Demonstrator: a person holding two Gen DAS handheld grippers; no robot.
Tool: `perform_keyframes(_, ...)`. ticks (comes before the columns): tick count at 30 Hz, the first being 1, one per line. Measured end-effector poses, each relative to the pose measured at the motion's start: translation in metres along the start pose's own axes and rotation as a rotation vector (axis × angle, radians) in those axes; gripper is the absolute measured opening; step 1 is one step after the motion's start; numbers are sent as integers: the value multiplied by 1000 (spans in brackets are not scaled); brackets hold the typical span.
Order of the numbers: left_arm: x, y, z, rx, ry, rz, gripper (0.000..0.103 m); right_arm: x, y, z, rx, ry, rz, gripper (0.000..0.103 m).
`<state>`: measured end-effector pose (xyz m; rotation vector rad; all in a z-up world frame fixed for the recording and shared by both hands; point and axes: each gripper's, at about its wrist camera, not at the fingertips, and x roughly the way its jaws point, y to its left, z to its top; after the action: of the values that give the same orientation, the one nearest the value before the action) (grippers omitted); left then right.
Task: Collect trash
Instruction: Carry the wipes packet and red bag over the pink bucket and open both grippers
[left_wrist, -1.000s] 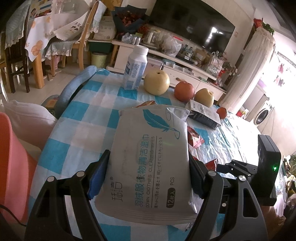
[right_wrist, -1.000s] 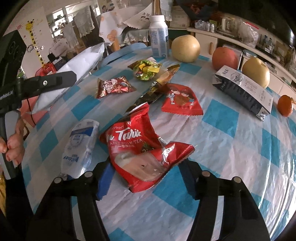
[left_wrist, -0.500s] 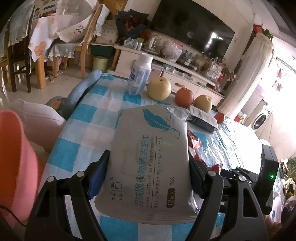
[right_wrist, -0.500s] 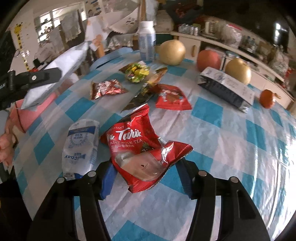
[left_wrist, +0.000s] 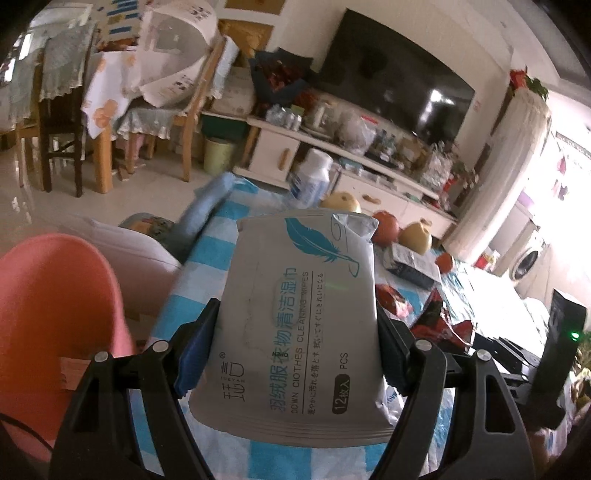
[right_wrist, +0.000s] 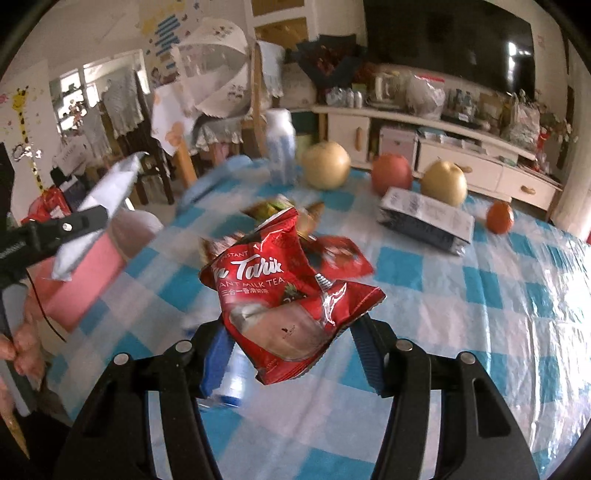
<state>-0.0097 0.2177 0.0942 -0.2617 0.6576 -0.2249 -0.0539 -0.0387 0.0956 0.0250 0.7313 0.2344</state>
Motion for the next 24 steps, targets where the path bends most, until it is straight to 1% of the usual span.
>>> perform_keyframes(4, -18, 20, 5, -34, -44, 41, 77, -5, 36, 12, -27, -22, 56, 60)
perform_keyframes(7, -32, 41, 9, -70, -78, 95, 77, -2, 67, 19, -53, -18, 109, 60)
perform_keyframes(12, -52, 82, 12, -154, -121, 220, 77, 8, 128, 32, -103, -13, 186, 60)
perform_keyframes(14, -59, 102, 12, -203, -130, 278, 77, 12, 154, 38, -125, -12, 218, 60)
perform_keyframes(18, -70, 133, 14, -275, -139, 374, 77, 22, 199, 46, -186, -11, 255, 60)
perform_keyframes(20, -75, 148, 14, -317, -142, 400, 77, 28, 216, 48, -207, -10, 270, 60)
perform_keyframes(23, -80, 161, 14, -365, -152, 416, 77, 42, 247, 51, -249, -2, 291, 61)
perform_keyframes(24, -81, 165, 14, -378, -156, 437, 78, 46, 252, 51, -259, 0, 300, 61)
